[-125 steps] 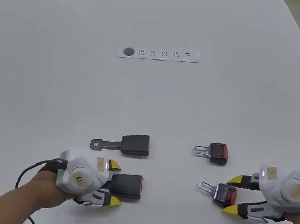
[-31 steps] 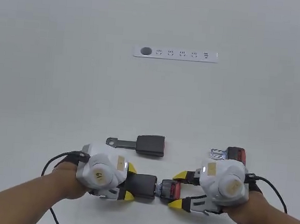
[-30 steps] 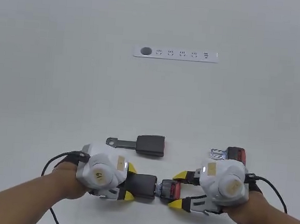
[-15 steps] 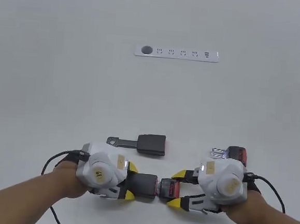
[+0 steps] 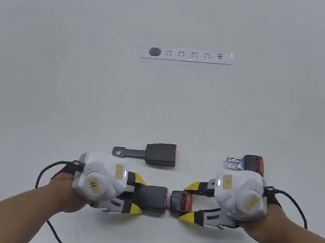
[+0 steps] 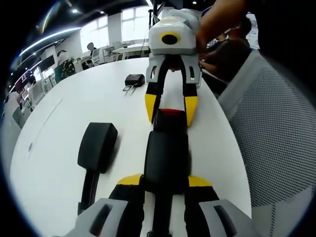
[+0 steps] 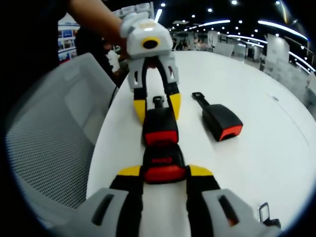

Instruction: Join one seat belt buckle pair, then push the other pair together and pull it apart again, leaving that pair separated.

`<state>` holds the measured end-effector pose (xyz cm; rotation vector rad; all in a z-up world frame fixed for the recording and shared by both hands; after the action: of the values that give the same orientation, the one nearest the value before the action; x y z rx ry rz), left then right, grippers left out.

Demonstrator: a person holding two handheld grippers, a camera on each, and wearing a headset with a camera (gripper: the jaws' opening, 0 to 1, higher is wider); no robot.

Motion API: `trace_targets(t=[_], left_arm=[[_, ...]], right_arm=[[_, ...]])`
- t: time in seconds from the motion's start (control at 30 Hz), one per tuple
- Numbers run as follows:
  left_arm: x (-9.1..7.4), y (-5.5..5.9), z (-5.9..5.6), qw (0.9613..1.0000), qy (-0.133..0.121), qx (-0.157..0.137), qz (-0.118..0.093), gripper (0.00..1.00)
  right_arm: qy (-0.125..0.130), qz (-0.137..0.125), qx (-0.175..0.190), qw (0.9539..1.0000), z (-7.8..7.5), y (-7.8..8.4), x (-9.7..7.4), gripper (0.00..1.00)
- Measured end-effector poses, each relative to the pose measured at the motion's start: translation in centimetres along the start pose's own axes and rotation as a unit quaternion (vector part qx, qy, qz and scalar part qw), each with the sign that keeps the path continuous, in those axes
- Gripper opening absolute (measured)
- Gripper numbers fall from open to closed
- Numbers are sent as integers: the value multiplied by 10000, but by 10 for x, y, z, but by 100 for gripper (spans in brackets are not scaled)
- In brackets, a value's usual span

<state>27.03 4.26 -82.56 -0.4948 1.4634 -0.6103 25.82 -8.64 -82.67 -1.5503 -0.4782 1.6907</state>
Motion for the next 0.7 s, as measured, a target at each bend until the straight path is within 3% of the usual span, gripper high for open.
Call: trace_targets(t=[0.27,0.7], left_arm=[[-1,1,-1,9999,-8,-29,-166,31],[-3,2,-3,9991,26,-174,-398,31]], right_arm=[[34,-238,135,9996,1,1,-1,32],[61,-417,191,9989,1,2,-1,32]])
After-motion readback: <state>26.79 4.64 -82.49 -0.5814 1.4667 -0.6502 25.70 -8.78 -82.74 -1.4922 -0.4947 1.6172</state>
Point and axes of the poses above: the centre of the closed fingertips' face, and the gripper's own axes: x roughly forward along the fingers, z roughly to its left, y roughly out of its underside, the point moved 4 cm from there along -x, roughly backward along the fingers, and after that the axes turned 8 degrees about x, right-handed, at the moved point
